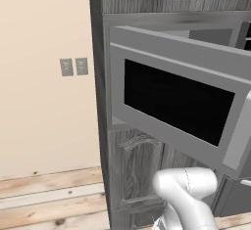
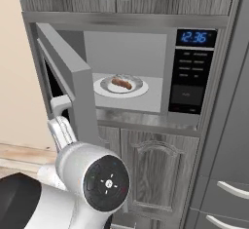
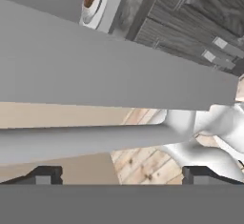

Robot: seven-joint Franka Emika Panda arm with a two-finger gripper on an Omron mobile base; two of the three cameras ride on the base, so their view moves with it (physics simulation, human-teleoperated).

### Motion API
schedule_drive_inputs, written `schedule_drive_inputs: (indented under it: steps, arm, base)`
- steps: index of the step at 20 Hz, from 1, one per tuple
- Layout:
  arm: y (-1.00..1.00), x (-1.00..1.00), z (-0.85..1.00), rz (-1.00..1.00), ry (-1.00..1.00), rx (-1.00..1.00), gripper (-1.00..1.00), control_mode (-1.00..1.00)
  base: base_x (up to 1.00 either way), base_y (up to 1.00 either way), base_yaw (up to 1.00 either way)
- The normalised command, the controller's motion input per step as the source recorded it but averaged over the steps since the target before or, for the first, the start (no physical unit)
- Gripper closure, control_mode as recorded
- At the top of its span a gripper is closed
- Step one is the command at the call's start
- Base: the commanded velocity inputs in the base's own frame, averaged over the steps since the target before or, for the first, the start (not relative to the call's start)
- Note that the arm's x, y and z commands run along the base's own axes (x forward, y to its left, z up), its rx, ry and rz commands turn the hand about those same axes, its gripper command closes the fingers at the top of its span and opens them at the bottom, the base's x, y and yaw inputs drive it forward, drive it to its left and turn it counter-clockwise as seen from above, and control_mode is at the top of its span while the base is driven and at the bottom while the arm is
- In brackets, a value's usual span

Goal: Retrieve the reheated potato from the microwave, then place the potato, cheese, and condiment on the cutting board.

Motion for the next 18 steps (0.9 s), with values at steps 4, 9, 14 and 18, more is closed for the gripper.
schedule_drive_inputs:
  steps: [4,9,14,18]
  arm:
    - [-0.41,0.22,-0.02,0.05,-0.05,0.18,-1.00,-1.00]
    - [-0.41,0.34,-0.02,0.03,-0.03,0.19,-1.00,-1.00]
    - [-0.38,0.34,-0.01,0.04,-0.01,0.20,-1.00,-1.00]
    - [-0.33,0.55,-0.15,0.06,0.00,0.15,-1.00,-1.00]
  base:
    - [0.00,0.00,0.00]
    - [0.00,0.00,0.00]
    - [0.00,0.00,0.00]
    - [0.00,0.00,0.00]
